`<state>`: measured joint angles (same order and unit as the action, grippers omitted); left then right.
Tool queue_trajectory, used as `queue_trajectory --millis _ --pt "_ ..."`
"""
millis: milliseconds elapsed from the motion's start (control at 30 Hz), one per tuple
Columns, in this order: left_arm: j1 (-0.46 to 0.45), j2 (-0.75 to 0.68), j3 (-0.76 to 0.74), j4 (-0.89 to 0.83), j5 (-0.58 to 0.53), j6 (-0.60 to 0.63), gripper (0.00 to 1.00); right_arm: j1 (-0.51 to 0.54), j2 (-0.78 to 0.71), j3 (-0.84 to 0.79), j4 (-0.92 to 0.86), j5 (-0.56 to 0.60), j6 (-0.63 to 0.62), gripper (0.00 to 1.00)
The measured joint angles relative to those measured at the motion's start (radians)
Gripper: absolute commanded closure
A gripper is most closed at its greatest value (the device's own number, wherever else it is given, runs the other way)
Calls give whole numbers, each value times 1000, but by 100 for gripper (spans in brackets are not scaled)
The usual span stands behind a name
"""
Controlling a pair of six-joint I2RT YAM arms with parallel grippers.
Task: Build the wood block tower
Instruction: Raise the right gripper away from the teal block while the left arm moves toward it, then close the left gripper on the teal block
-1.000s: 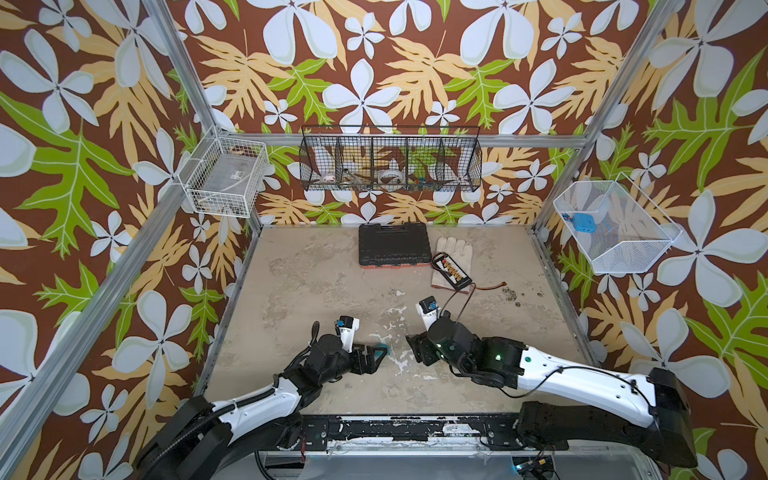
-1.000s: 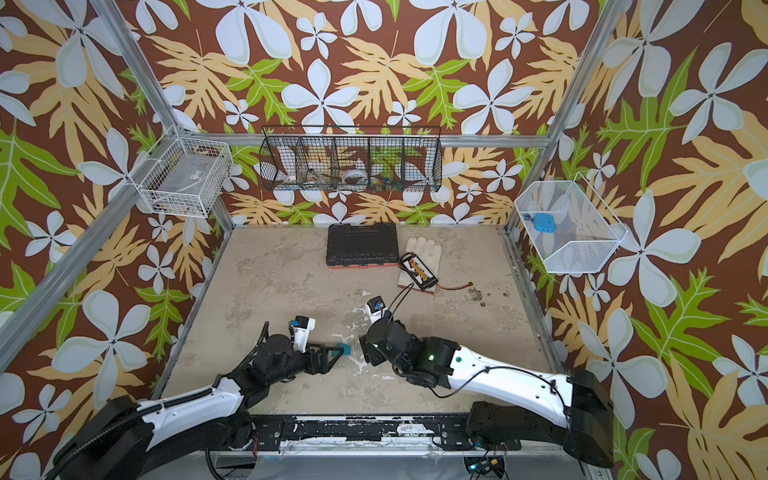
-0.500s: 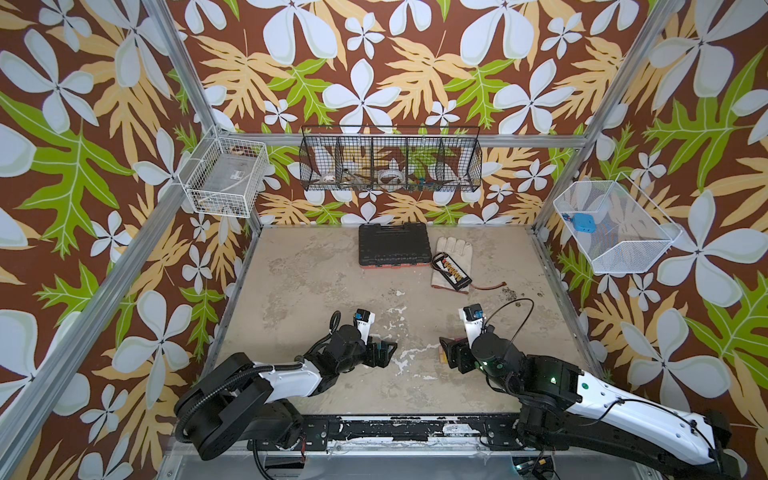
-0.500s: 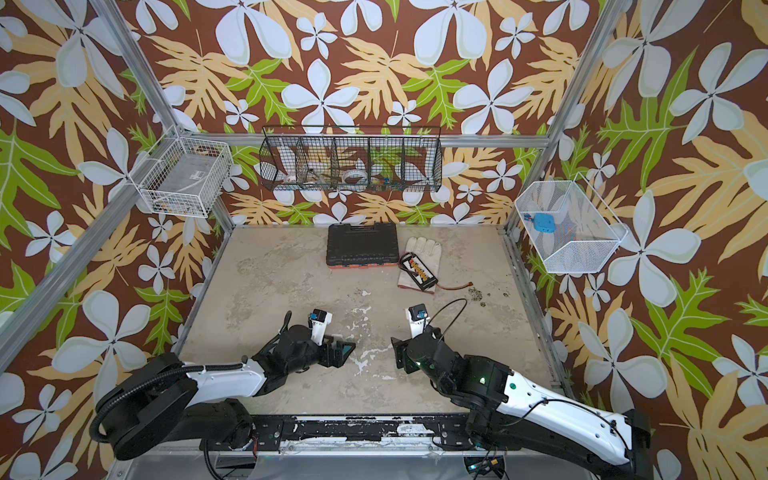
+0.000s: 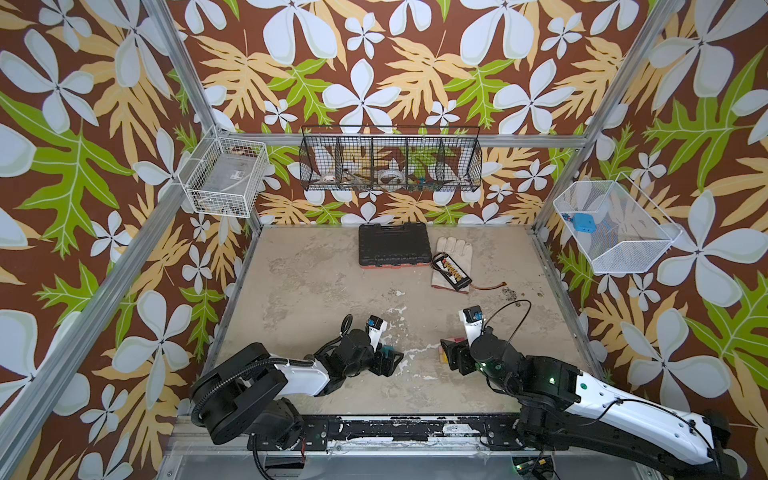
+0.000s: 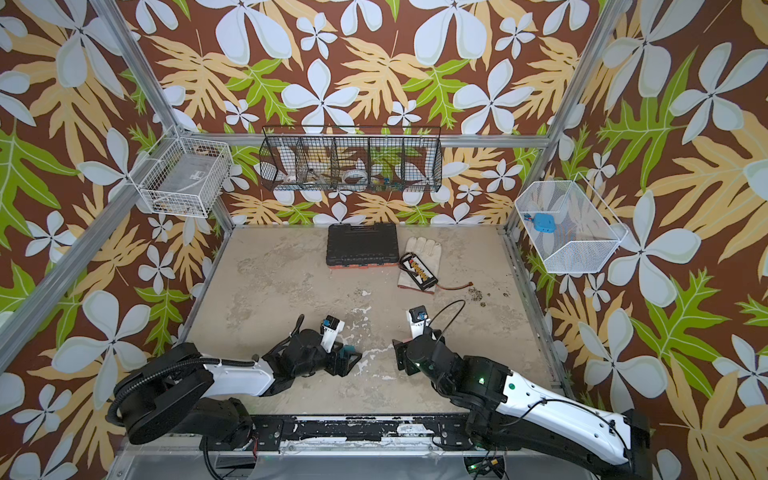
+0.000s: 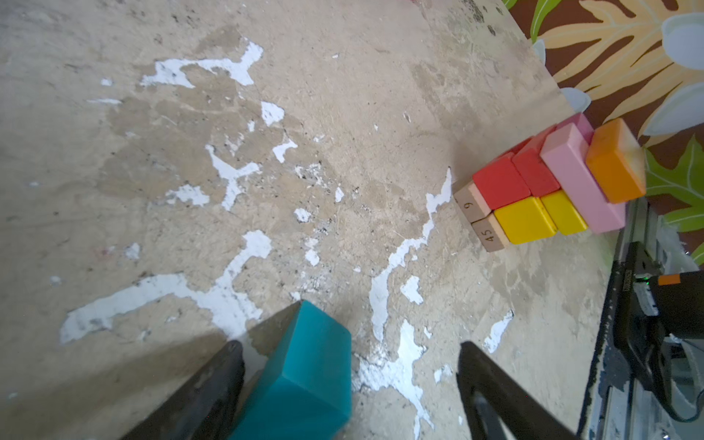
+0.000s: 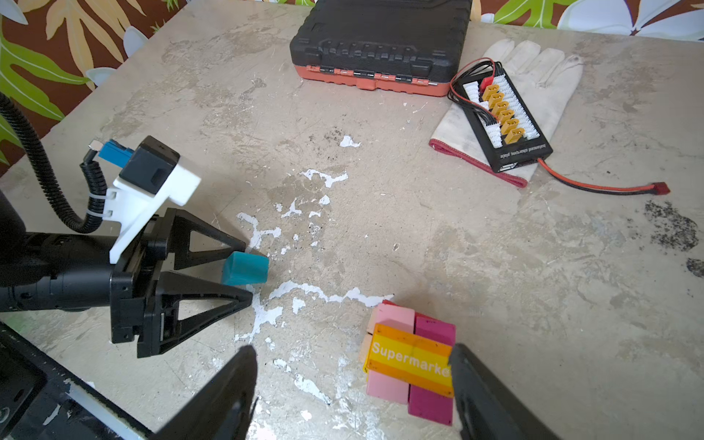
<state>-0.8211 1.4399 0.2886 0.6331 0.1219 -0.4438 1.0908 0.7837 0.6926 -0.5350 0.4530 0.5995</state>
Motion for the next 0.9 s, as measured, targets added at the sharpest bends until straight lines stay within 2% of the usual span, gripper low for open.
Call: queue_trajectory --millis 267,467,733,900 --pt "-41 24 12 1 -39 10 34 0 10 8 1 0 -10 21" --pt "-87 22 14 -27 -120 40 46 0 7 5 2 0 -11 21" --pt "-100 39 21 -29 -203 55 55 0 5 5 2 -1 -10 21" --pt "-111 46 27 -31 -229 57 56 0 6 3 2 0 -10 21"
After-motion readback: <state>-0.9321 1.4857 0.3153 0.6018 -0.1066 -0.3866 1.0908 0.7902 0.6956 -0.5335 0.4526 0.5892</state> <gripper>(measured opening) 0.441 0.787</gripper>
